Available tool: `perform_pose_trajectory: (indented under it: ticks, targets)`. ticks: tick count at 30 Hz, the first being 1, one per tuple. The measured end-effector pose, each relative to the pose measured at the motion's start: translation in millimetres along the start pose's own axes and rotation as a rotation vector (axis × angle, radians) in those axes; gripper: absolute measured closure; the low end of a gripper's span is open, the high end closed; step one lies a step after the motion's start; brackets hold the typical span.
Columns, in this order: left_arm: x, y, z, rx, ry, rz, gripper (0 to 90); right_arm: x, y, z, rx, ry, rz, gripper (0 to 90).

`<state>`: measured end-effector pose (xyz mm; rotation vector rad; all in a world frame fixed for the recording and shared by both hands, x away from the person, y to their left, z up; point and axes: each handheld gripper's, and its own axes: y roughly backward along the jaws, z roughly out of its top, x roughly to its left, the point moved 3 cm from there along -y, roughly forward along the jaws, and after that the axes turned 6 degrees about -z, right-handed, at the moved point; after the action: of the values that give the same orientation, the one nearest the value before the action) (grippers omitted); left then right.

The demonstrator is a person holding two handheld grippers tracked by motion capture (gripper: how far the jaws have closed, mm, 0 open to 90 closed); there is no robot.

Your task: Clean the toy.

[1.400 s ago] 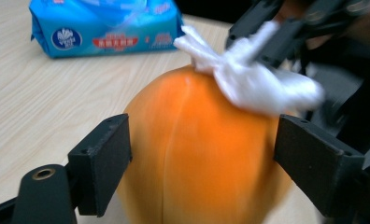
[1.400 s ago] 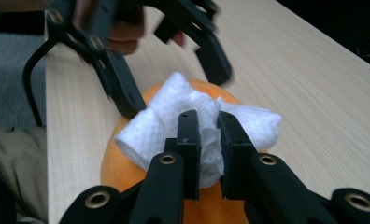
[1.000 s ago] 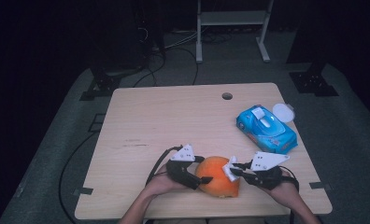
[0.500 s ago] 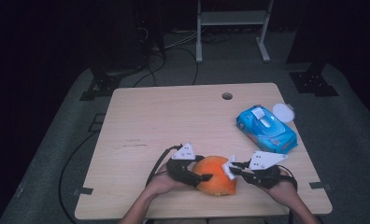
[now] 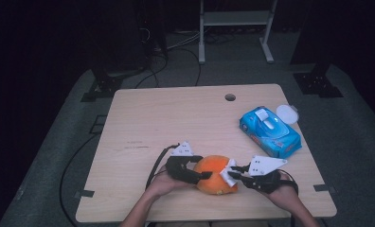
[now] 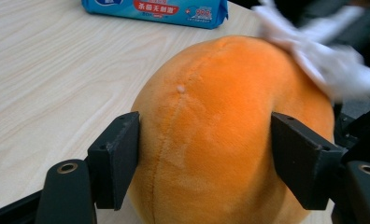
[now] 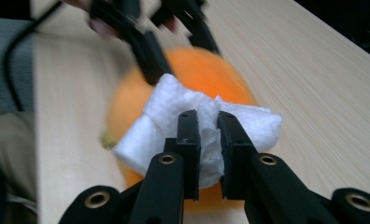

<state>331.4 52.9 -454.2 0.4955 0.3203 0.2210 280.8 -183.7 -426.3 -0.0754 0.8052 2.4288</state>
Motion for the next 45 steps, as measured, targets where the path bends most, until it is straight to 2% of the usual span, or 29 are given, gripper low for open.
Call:
perform_pose_trajectory:
  ticks: [2, 3, 7, 9, 11, 12, 15, 18, 20, 25, 27, 30, 34, 37, 41, 45]
  targets:
    - [-3.5, -0.3, 1.4, -0.004, -0.017, -0.027, 26.2, -6.4, -0.5, -7.2, 0.018, -0.029, -0.017, 79.6]
    - [-6.3, -0.7, 2.5, -0.005, -0.025, -0.037, 25.0, -8.1, -0.8, -8.9, 0.024, -0.028, -0.022, 79.6]
    - [-9.9, -2.7, 4.8, 0.014, -0.044, -0.028, 21.4, -6.5, -3.6, -7.1, 0.032, -0.017, -0.037, 79.7]
    - [-6.8, -1.8, 3.4, 0.014, -0.036, -0.014, 23.7, -5.6, -3.7, -4.5, 0.023, -0.015, -0.039, 79.7]
    - [-4.1, -1.1, 2.1, 0.012, -0.008, -0.009, 25.3, -2.8, -2.5, -0.3, 0.007, -0.011, -0.041, 79.7]
    - [-2.9, -0.4, 1.8, 0.017, -0.01, -0.007, 25.6, -0.4, -2.0, 2.3, -0.003, -0.009, -0.037, 79.7]
    - [-1.8, -0.2, 1.3, 0.009, 0.005, -0.004, 26.3, 7.5, -0.5, 10.3, -0.045, -0.016, 0.011, 79.8]
    - [-0.4, 1.9, -1.2, 0.011, 0.001, -0.013, 27.8, 15.3, -3.4, 13.2, -0.048, 0.017, 0.037, 79.8]
    - [1.2, 3.9, -2.3, 0.008, 0.008, -0.019, 29.2, 12.4, -3.9, 10.6, -0.045, -0.001, 0.041, 79.8]
    - [4.3, 5.8, -4.2, 0.002, 0.019, -0.027, 29.5, -4.5, -1.6, -6.6, -0.01, -0.054, 0.002, 79.9]
    - [4.6, 5.5, -4.8, -0.003, 0.023, -0.029, 29.2, -7.7, -0.4, -12.3, 0.001, -0.073, 0.004, 79.8]
    - [4.6, 4.8, -5.5, -0.005, 0.026, -0.024, 28.8, -4.9, 0.1, -10.6, -0.01, -0.067, 0.021, 79.8]
    - [5.6, 5.7, -6.2, -0.007, 0.035, -0.021, 28.5, 11.6, -0.1, 2.3, -0.049, -0.023, 0.085, 79.7]
    - [6.5, 6.9, -6.7, -0.007, 0.037, -0.023, 28.3, 16.6, -1.2, 5.4, -0.053, 0.003, 0.087, 79.8]
    - [6.0, 7.6, -7.6, -0.012, 0.029, -0.033, 28.7, 5.8, -1.6, -2.4, -0.037, -0.039, 0.072, 79.8]
    - [3.7, 7.9, -7.5, -0.014, 0.016, -0.049, 28.2, -10.7, -3.9, -17.8, -0.006, -0.098, 0.033, 79.8]
